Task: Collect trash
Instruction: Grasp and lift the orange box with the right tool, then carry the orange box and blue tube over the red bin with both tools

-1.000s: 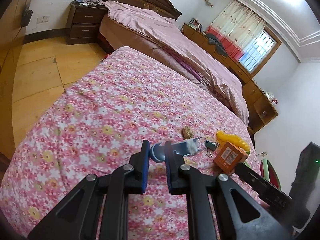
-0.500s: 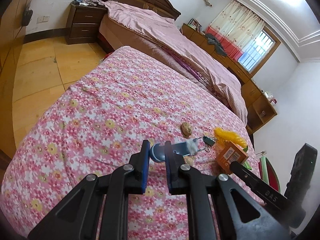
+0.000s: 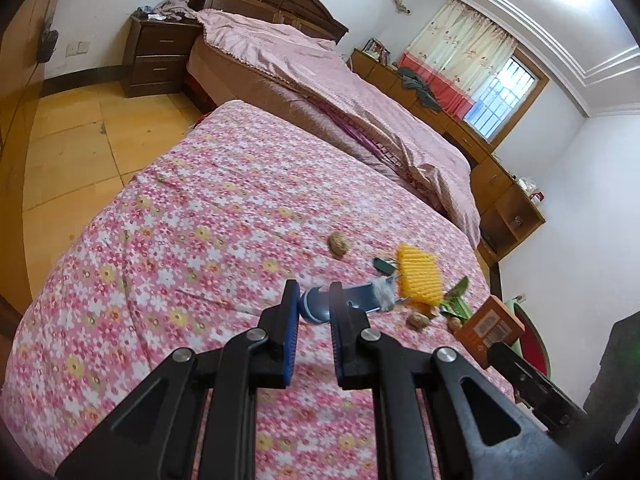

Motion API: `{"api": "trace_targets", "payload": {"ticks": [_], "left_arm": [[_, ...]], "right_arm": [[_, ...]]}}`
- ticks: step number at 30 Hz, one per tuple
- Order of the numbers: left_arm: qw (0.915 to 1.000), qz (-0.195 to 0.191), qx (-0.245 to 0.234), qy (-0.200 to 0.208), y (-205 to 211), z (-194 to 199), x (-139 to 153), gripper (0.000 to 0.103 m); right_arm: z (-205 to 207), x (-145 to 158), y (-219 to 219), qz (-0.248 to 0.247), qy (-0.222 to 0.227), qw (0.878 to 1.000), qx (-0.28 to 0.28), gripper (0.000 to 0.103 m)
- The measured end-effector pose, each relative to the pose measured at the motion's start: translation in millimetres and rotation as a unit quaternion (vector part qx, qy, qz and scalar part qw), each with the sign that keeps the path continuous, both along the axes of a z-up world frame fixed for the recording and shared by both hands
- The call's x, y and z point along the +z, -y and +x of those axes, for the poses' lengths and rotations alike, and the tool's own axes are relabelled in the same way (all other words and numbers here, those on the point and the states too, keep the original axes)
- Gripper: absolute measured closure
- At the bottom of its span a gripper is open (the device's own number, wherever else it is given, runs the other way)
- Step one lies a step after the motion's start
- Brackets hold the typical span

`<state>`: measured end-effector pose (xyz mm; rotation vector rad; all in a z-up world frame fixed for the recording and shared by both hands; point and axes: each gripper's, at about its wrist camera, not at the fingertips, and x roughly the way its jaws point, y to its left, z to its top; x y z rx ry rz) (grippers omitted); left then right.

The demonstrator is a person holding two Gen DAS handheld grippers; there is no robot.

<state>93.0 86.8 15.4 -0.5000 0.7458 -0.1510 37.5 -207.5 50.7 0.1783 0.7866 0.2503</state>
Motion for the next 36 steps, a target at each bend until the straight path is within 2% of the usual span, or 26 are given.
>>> {"api": "trace_targets", "payload": {"ticks": [8,17,28,36], "left_arm": [[0.9989,0.007,-0.033,0.033,32,-23,32,0.089],[0.9950,0.032,-0.076,0.056,73,-46,60,0.089],[0.9876,0.046,-0.138,0.059,131,-53,77,0.089],[0.9788,0.052,-0.193,0.044,191,-37,80,0.089]], "right_arm": [[-37,27,30,0.011,0.037,0.999,-0.027,0.051],[-65,39,77,0.034,0.057,0.995,-0.074,0.051],[-88,43,148,0.063,0.074,0.984,-0.147,0.051],[-106,43,205,0.070,0.089,0.969,-0.221,0.051]]}}
